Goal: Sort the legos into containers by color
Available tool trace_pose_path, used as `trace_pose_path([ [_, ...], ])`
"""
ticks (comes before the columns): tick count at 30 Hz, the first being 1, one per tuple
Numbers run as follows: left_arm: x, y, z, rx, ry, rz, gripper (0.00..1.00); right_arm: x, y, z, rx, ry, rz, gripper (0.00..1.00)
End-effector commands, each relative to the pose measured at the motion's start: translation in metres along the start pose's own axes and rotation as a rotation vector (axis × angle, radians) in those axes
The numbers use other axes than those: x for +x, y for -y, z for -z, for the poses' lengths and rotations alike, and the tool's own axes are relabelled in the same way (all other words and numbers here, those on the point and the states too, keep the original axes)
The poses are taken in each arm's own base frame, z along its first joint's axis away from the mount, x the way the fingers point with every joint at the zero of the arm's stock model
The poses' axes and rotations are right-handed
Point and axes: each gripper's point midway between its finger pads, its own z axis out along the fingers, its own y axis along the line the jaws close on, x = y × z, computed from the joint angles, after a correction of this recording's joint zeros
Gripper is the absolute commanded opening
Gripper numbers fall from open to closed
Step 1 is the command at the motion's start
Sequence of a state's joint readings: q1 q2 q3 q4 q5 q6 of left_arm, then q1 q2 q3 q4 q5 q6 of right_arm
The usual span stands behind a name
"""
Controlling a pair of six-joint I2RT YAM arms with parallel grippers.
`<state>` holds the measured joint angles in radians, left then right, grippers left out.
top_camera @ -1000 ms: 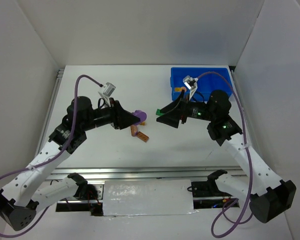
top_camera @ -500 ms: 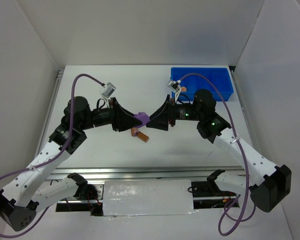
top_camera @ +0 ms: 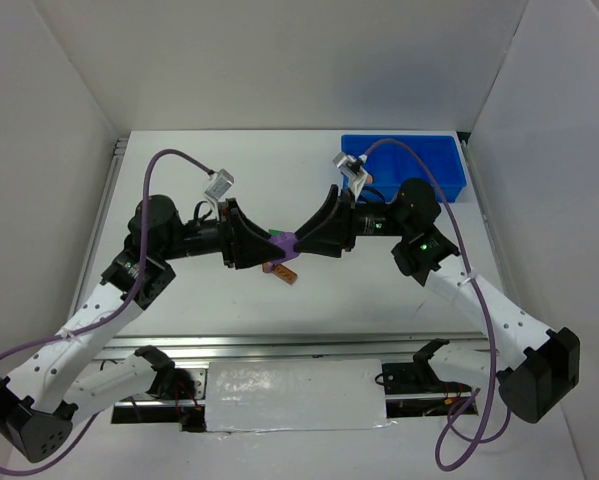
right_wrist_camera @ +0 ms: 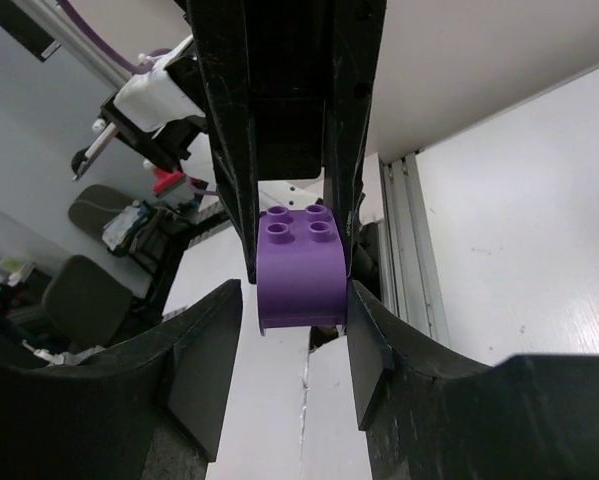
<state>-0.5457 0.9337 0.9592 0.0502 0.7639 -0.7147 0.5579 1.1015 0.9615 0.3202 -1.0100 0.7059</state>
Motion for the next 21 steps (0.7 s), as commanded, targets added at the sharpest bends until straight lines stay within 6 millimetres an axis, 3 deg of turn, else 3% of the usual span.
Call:
trace_pose_path([
  [1,-0.008,0.012,-0.001,0.062,0.023,-0.052,0.0,-0.006,-0.022,-0.003,-0.099,0.001,0.045,0.53],
  [7,-0.008,0.011,-0.003,0.064,0.015,-0.053,0.0,-0.004,-0.025,-0.014,-0.124,-0.021,0.026,0.55],
  [10,-0.009,0.008,-0.003,0.041,0.019,-0.056,0.0,-0.004,-0.024,-0.015,-0.121,-0.028,0.021,0.35],
  [13,-0.011,0.004,-0.002,0.011,0.023,-0.065,0.0,-0.004,-0.015,-0.017,-0.083,-0.031,0.002,0.0],
  [15,-0.014,0.004,-0.001,0.001,0.03,-0.075,0.01,-0.003,-0.01,-0.018,-0.061,-0.027,-0.011,0.0],
  [18,-0.017,-0.001,-0.001,-0.035,0.043,-0.074,0.24,-0.004,-0.007,-0.018,-0.04,-0.016,-0.003,0.0],
  [19,-0.018,-0.003,-0.001,-0.048,0.048,-0.072,0.43,-0.005,-0.008,-0.017,-0.039,-0.011,0.009,0.0],
  [21,-0.019,-0.004,-0.001,-0.056,0.052,-0.073,0.69,-0.009,-0.01,-0.015,-0.022,0.001,0.024,0.0],
])
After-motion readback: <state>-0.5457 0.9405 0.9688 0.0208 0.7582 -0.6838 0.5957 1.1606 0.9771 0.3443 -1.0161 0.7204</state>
